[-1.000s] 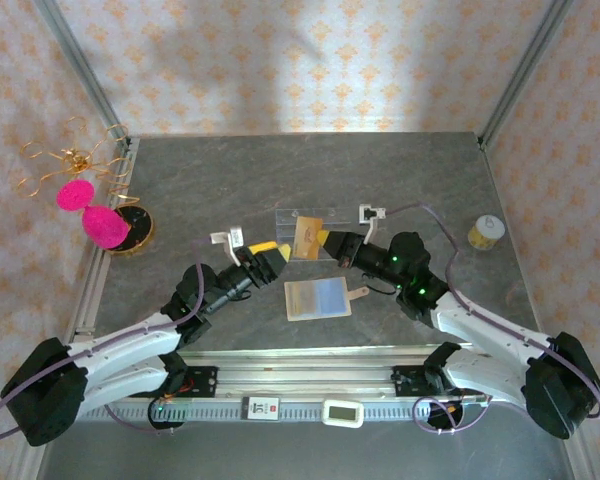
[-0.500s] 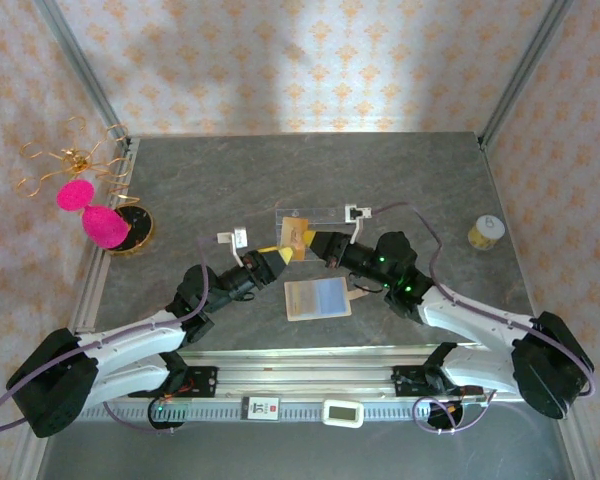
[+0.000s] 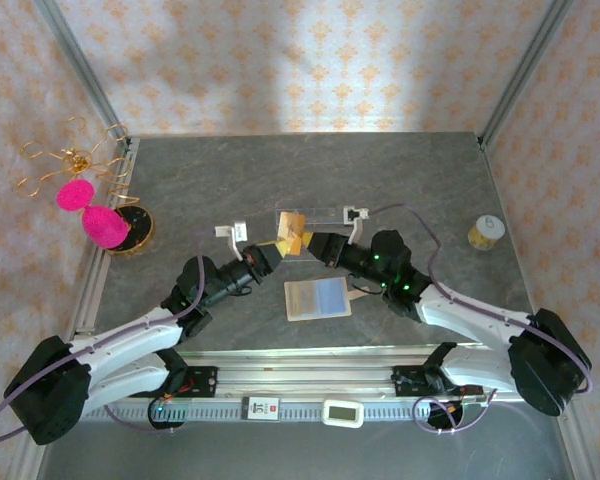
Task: Take the credit cards out of the card holder
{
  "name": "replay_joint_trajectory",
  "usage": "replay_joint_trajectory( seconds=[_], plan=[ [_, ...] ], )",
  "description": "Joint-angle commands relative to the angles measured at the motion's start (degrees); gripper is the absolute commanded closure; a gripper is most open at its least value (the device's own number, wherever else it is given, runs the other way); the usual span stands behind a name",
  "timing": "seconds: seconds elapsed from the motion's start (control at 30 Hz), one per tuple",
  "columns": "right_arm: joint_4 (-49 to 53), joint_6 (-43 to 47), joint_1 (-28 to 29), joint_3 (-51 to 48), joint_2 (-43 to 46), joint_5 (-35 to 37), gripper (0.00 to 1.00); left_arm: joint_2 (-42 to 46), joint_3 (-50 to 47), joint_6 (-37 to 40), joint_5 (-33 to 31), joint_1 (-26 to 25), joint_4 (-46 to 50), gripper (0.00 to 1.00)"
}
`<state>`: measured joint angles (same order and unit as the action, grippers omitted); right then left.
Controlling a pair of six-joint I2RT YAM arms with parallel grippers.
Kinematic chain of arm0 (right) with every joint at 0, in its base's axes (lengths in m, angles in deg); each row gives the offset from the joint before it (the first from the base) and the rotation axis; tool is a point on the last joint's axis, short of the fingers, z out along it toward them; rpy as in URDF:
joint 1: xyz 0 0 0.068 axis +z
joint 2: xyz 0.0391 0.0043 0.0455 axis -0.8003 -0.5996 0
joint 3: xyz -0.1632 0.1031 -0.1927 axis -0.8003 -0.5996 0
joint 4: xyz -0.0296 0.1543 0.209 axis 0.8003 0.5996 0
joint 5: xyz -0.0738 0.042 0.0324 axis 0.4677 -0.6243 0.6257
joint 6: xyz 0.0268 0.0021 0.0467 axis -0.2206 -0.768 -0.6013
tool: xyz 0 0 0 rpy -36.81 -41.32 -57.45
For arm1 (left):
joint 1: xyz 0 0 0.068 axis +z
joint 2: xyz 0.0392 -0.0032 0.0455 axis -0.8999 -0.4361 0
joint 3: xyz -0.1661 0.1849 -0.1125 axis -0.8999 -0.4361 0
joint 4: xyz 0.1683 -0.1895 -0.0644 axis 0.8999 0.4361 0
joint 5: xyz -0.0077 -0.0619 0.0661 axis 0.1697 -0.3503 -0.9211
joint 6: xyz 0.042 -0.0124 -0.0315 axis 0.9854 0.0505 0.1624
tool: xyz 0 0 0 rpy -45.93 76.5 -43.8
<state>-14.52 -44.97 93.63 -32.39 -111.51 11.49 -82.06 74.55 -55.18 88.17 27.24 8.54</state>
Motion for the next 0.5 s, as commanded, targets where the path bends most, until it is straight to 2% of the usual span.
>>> replay_joint_trajectory(
  seconds=[0.0, 0.17, 0.3, 0.37, 0.47],
  plan=[
    [7.08, 0.17, -6.68, -1.74, 6.50, -1.06, 0.74, -1.26, 7.44, 8.89, 2.23, 0.43, 13.41, 1.00],
    [20.59, 3.15, -13.01, -2.31, 14.44, 4.00, 0.73, -8.96, 21.31, 24.03, 2.96, 0.43, 30.32, 1.00],
    [24.83, 2.62, -18.29, -3.87, 15.99, 3.21, 0.72, -15.09, 31.61, 44.32, -0.85, 0.73, 39.42, 1.00],
    [25.88, 2.06, -20.89, -4.88, 15.85, 2.11, 0.72, -18.97, 35.81, 53.19, 0.62, 2.03, 42.92, 1.00],
    [26.12, 2.08, -24.38, -6.37, 15.49, -0.44, 0.72, -25.55, 43.48, 64.10, 7.80, 4.74, 49.80, 1.00]
  ],
)
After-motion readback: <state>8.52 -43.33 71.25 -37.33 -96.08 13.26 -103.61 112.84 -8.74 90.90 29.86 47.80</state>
